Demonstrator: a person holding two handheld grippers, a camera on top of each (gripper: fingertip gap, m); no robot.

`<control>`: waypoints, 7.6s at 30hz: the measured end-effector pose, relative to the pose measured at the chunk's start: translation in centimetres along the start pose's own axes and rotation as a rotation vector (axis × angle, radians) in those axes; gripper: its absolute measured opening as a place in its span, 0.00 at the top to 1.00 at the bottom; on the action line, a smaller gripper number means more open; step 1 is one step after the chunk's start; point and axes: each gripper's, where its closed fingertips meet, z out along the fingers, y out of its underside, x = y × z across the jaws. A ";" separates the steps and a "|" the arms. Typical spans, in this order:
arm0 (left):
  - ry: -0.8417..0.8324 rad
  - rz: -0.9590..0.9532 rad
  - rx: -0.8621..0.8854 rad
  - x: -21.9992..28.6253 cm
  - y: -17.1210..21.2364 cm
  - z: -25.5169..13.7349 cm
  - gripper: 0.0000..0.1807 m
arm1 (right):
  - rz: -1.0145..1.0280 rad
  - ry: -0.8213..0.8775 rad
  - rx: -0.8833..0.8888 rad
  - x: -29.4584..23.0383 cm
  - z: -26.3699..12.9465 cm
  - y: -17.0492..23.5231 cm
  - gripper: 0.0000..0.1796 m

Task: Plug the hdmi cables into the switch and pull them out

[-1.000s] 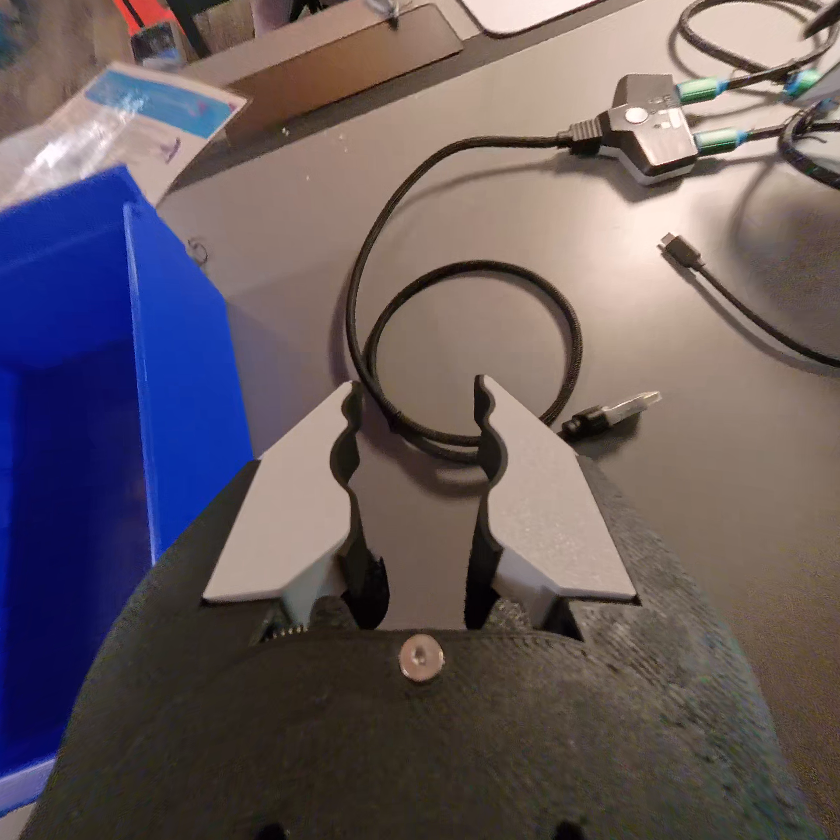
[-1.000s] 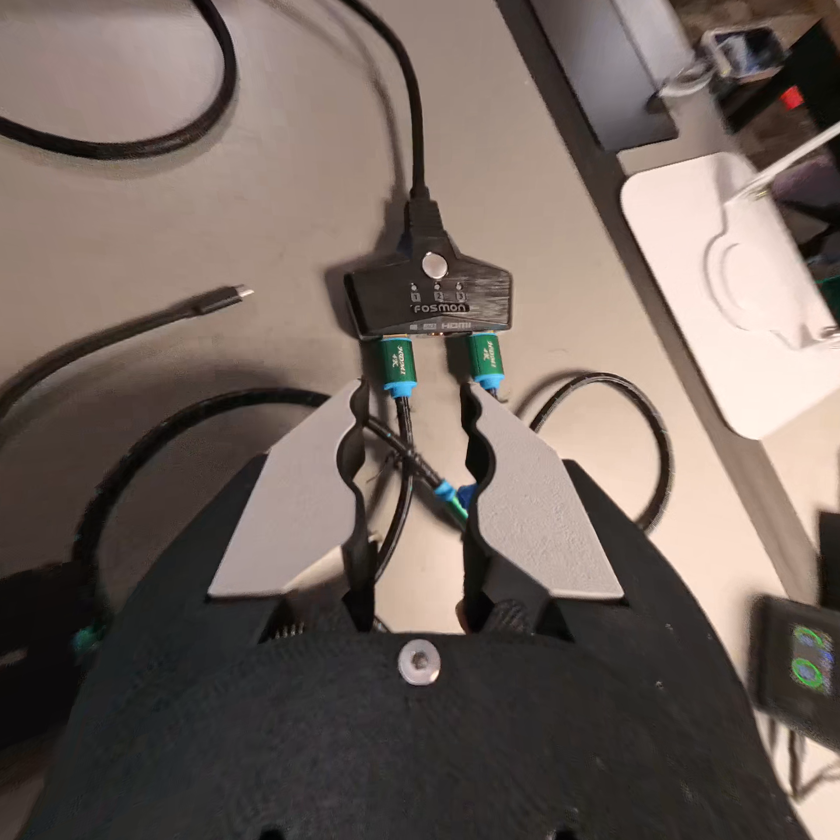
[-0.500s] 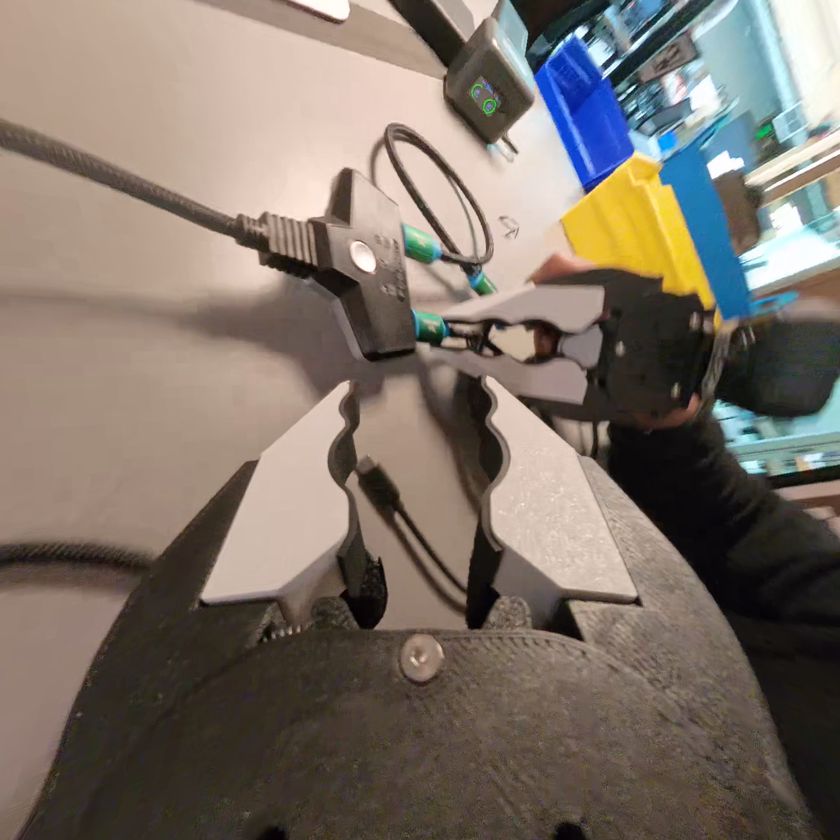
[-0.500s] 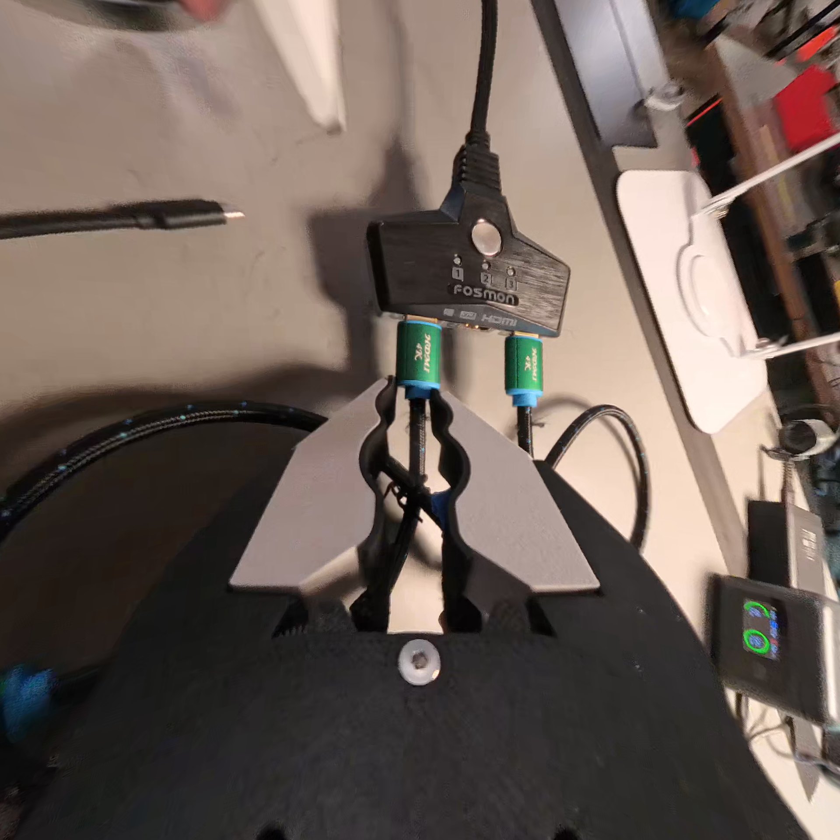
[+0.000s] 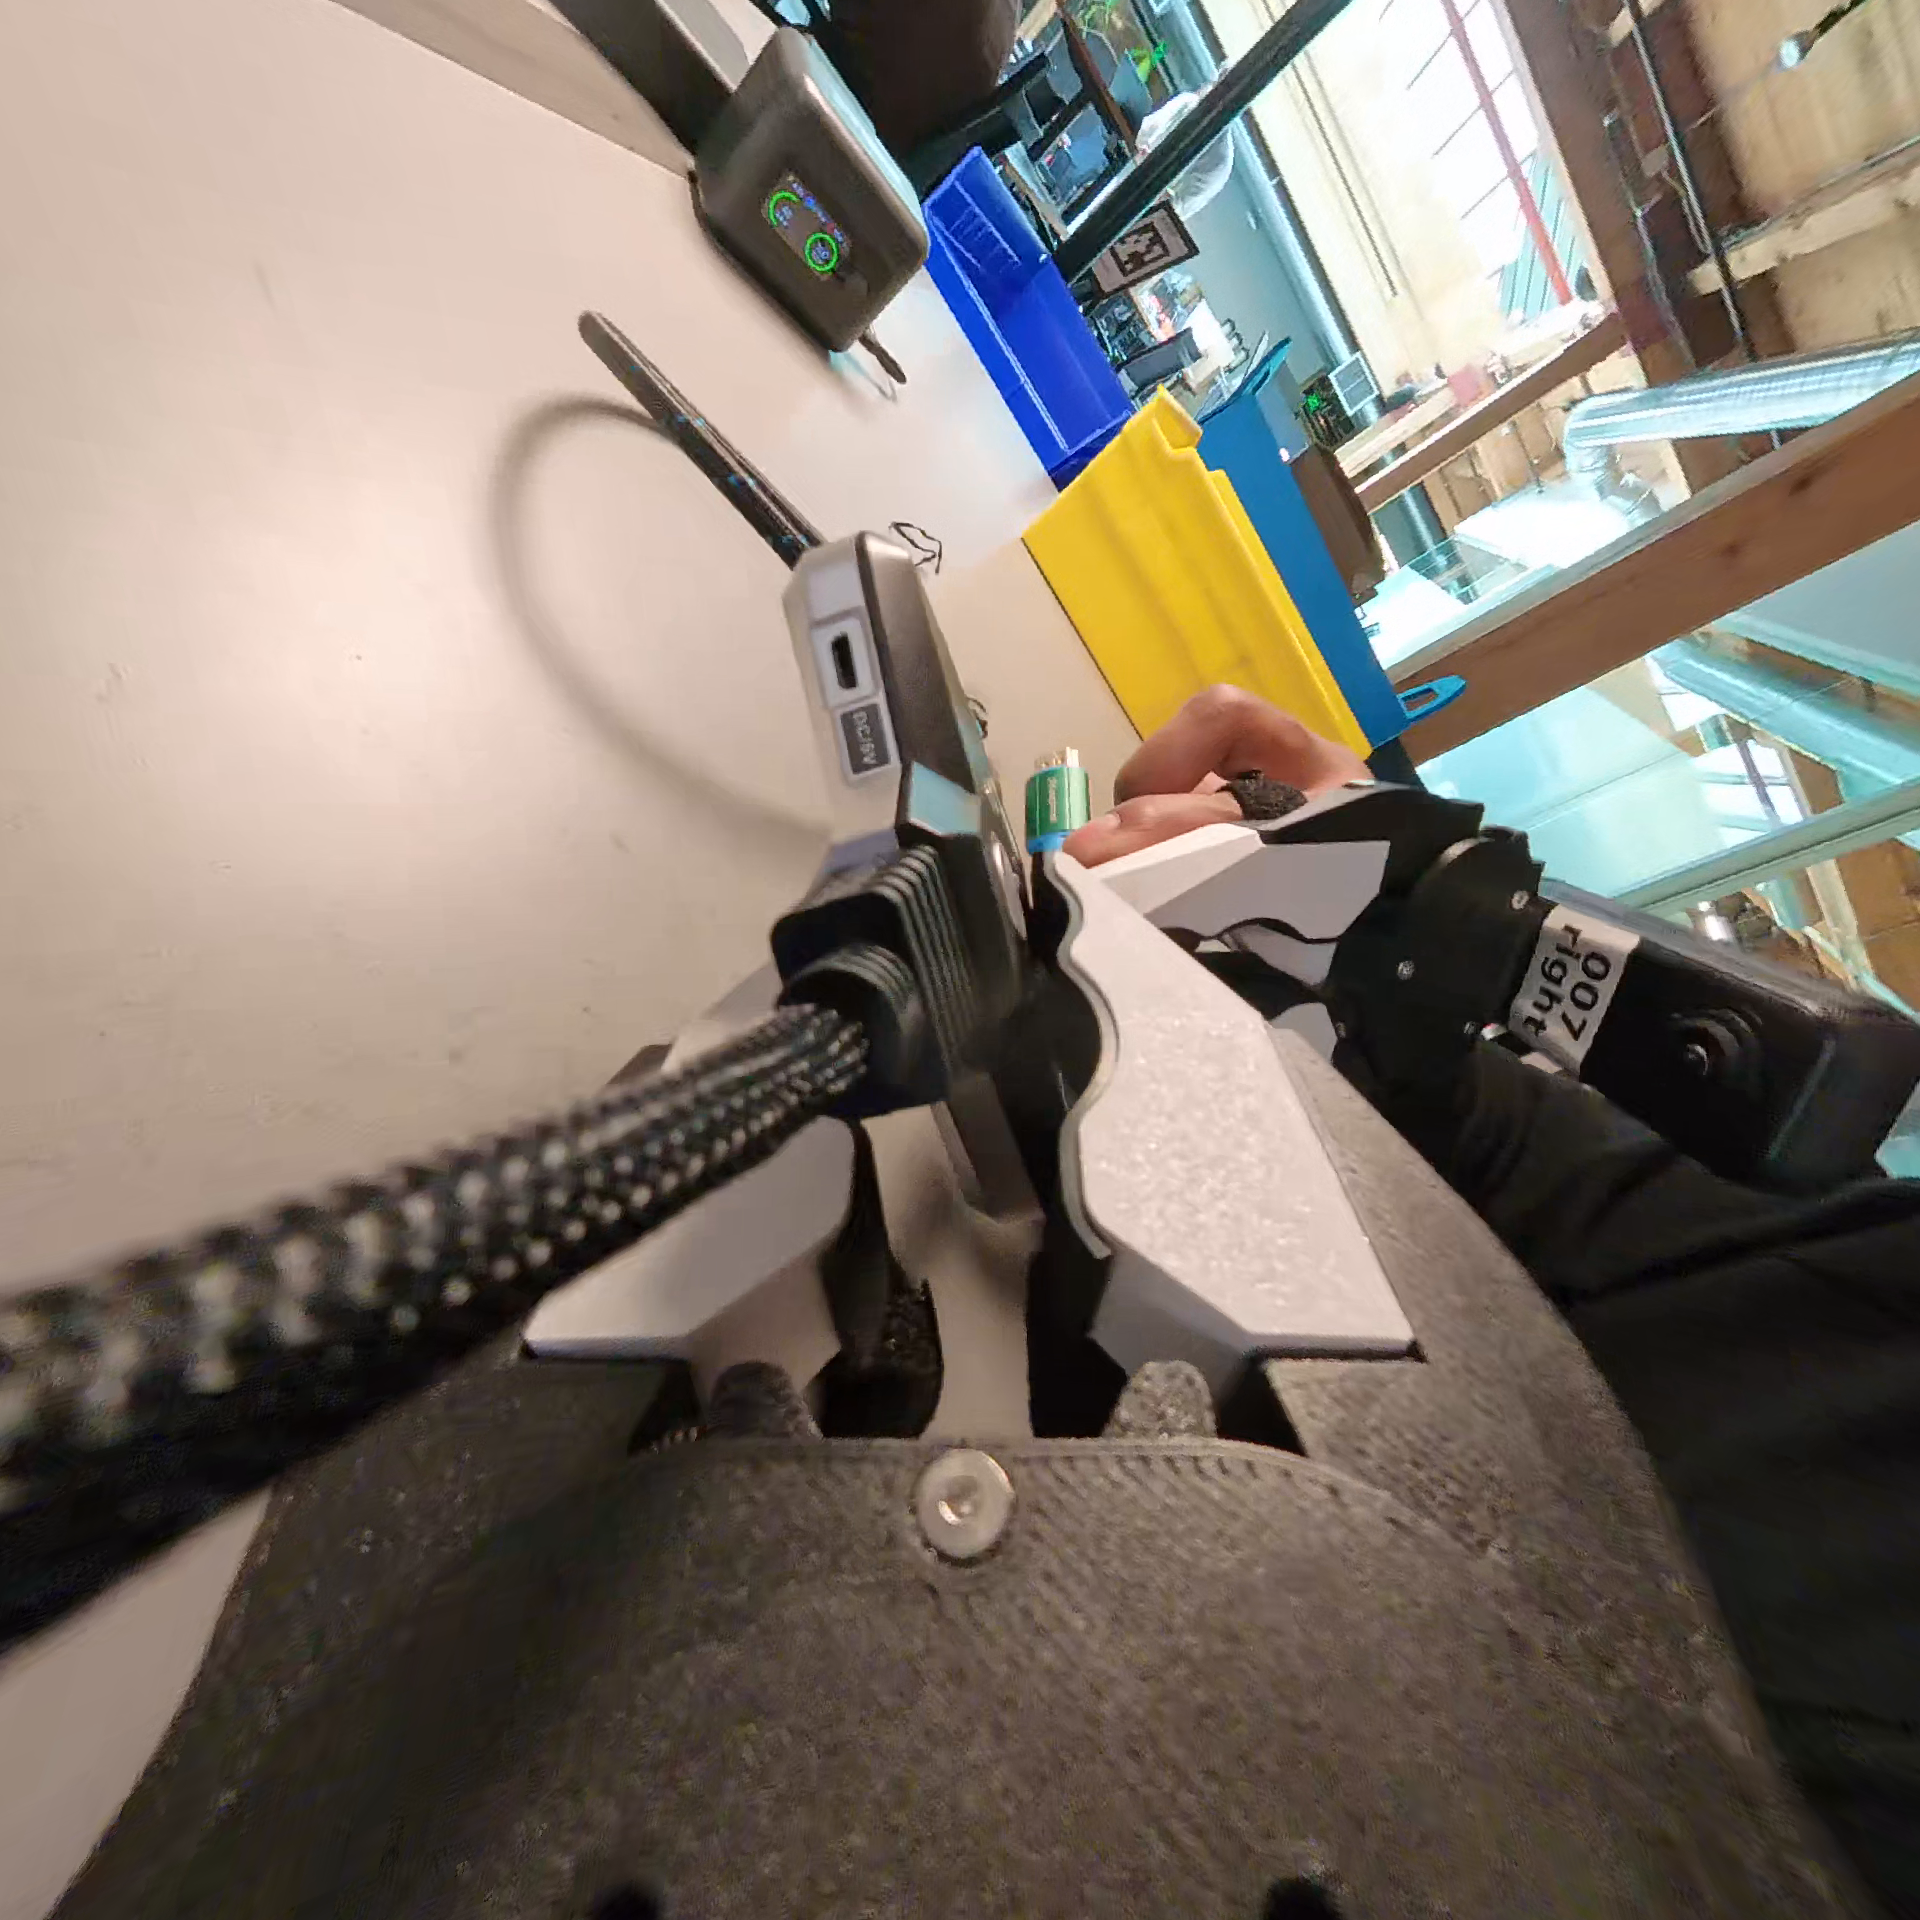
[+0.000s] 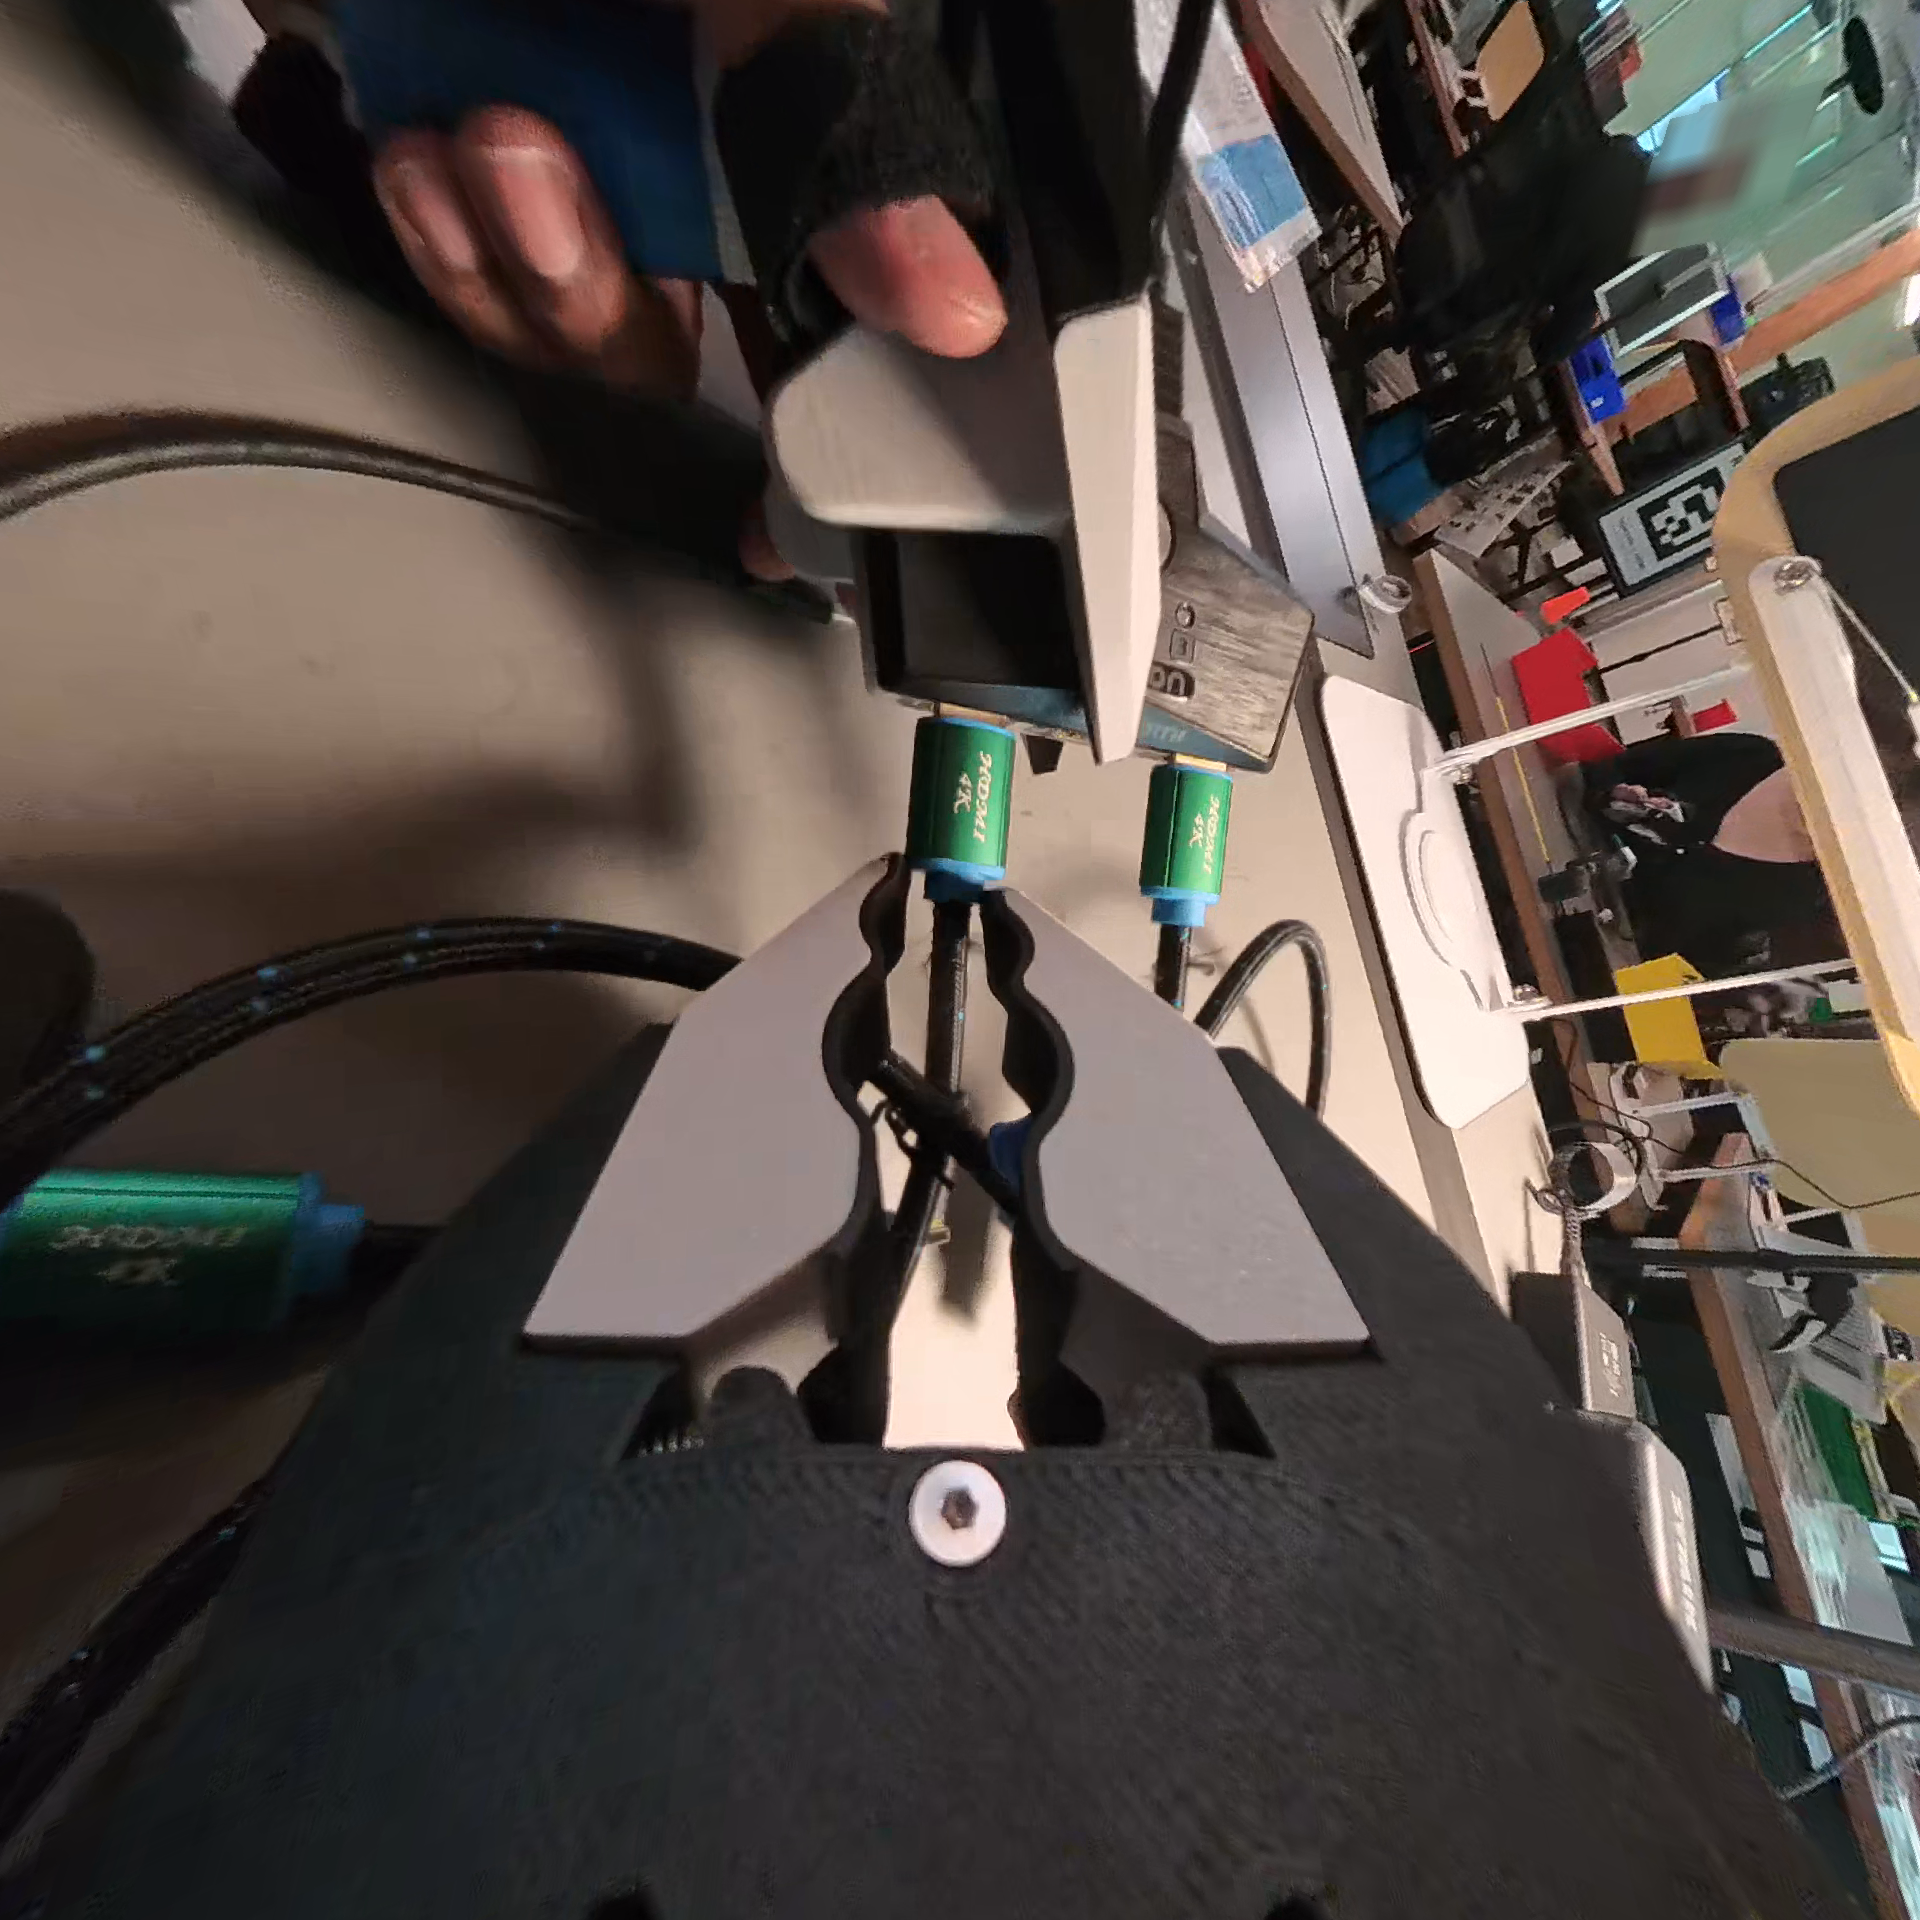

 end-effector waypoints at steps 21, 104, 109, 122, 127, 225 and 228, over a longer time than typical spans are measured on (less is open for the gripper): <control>0.009 0.117 0.080 1.1 -0.5 -1.3 0.87 | -0.101 0.014 0.045 -0.3 -0.4 -0.6 0.96; 0.246 0.082 -0.057 3.6 1.0 -1.2 0.89 | -0.208 -0.136 0.165 -1.6 -4.4 -1.0 0.99; 0.251 0.084 -0.059 3.7 1.1 -1.2 0.88 | -0.215 -0.126 0.168 -1.3 -4.5 -0.9 0.99; 0.259 -0.025 0.046 2.2 -1.4 -3.1 0.86 | -0.120 -0.044 0.168 1.9 -6.2 0.8 1.00; 0.199 0.073 -0.019 2.4 0.1 -1.9 0.86 | 0.004 -0.033 0.185 1.6 -5.4 -0.8 0.98; 0.069 0.047 0.012 -1.0 -1.3 -3.7 0.88 | 0.399 -0.540 -0.277 -1.4 -4.4 8.3 0.75; 0.079 0.017 0.043 -1.1 -1.9 -4.1 0.88 | 0.420 -0.585 -0.272 -1.5 -4.4 8.2 0.76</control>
